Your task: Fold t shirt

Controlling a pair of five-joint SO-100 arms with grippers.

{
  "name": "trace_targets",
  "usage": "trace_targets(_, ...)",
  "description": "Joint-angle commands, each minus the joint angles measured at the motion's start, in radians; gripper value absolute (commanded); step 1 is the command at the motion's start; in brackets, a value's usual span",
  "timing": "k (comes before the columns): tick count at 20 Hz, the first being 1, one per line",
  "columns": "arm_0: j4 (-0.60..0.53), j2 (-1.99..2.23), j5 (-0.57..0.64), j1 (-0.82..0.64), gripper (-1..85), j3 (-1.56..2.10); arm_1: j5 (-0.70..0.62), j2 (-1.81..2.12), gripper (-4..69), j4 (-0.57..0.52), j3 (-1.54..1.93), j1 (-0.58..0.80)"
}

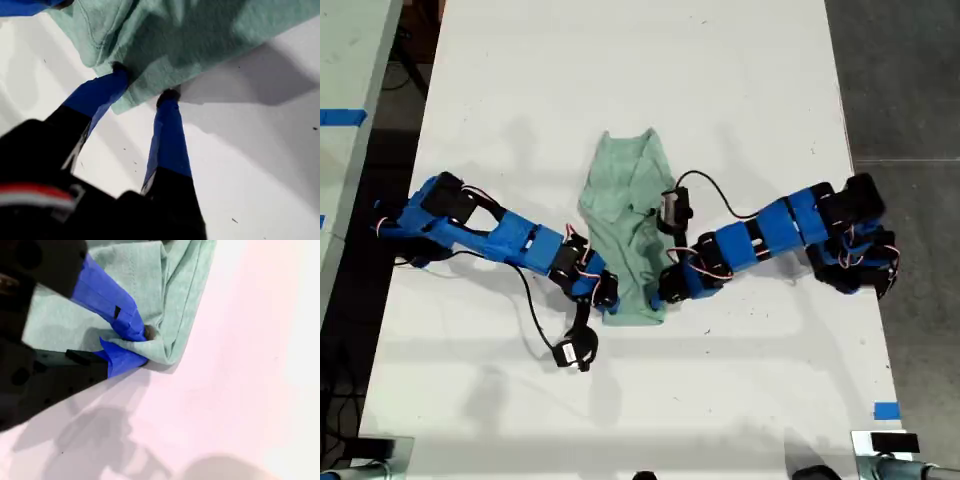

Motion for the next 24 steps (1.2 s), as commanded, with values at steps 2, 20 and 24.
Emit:
trace_targets(2,0.017,0.003,-0.003,-0.023,-0.2,-0.031,-0.014,-0.075,11.7,-0.029,-0.132,-0.006)
trace_targets(20,0.268,0.453,0.005,0.000,-0.2,-0.110,-0.002,0.258,0.3,0.241,-0.325,-0.058)
trace_targets(24,0.272,0.465,0.038,-0.041,-0.2,-0.103,-0.008,0.235,3.9,0.183,-0.296,-0.058)
